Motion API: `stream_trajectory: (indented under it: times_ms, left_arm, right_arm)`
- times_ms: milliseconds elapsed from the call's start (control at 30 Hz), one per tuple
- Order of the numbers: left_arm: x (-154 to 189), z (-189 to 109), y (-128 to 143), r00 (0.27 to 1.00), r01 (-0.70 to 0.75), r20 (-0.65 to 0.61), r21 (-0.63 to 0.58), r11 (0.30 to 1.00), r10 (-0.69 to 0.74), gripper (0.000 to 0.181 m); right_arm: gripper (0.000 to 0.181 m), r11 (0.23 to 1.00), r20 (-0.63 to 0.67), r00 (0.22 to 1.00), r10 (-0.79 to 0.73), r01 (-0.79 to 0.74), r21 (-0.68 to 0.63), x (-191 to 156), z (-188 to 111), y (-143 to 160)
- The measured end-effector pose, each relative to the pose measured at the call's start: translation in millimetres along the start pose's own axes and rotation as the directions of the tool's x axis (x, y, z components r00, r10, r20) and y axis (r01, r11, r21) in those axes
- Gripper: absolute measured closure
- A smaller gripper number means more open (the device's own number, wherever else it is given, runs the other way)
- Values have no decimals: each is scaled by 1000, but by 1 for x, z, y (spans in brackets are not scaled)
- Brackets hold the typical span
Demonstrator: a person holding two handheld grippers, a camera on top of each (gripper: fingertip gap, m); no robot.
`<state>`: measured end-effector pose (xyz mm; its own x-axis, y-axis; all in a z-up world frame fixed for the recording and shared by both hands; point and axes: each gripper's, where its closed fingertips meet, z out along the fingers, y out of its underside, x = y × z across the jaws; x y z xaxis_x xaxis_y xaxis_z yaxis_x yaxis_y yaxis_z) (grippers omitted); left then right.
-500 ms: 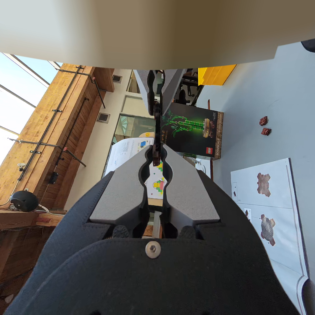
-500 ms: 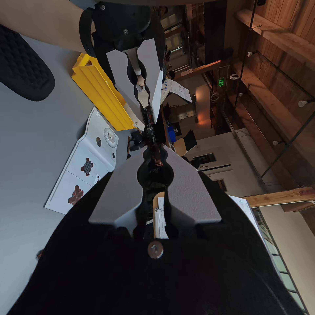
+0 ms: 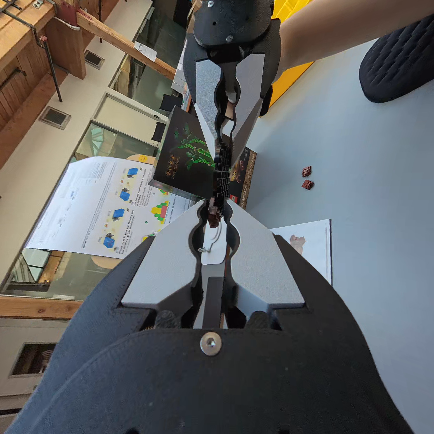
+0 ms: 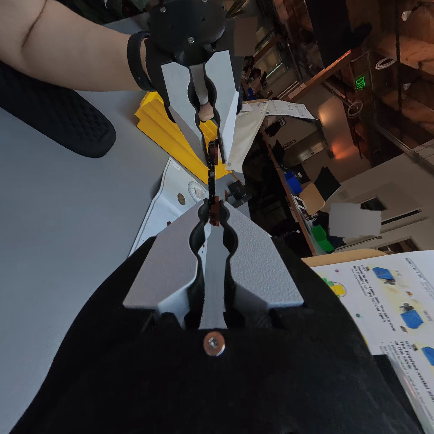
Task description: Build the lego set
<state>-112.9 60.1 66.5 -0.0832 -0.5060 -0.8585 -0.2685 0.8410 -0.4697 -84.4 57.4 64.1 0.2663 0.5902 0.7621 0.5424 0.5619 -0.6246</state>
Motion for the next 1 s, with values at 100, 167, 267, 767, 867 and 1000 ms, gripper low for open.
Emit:
stream_trajectory:
  times_ms: [100,167,267,767,867,1000]
  left_arm:
    - [3,10,16,988,141,-61,-34,989,-143,169]
    - [10,17,26,972,203,-109,-58,977,-208,168]
    - [14,25,39,960,240,-122,-92,966,-251,171]
    - [30,32,46,851,444,-278,-71,893,-445,174]
    - [32,29,44,816,484,-319,-79,871,-482,175]
    - [29,28,45,794,519,-322,-80,851,-515,175]
  right_arm:
    - [174,992,34,993,116,-118,42,-1,6,19]
    - [174,986,55,986,155,-158,52,-3,8,25]
    - [174,972,86,971,222,-227,56,-4,11,33]
    - [174,897,204,884,422,-439,47,-13,14,47]
    - [174,880,231,862,452,-473,46,-15,14,45]
    - [174,864,228,849,477,-500,54,-14,15,45]
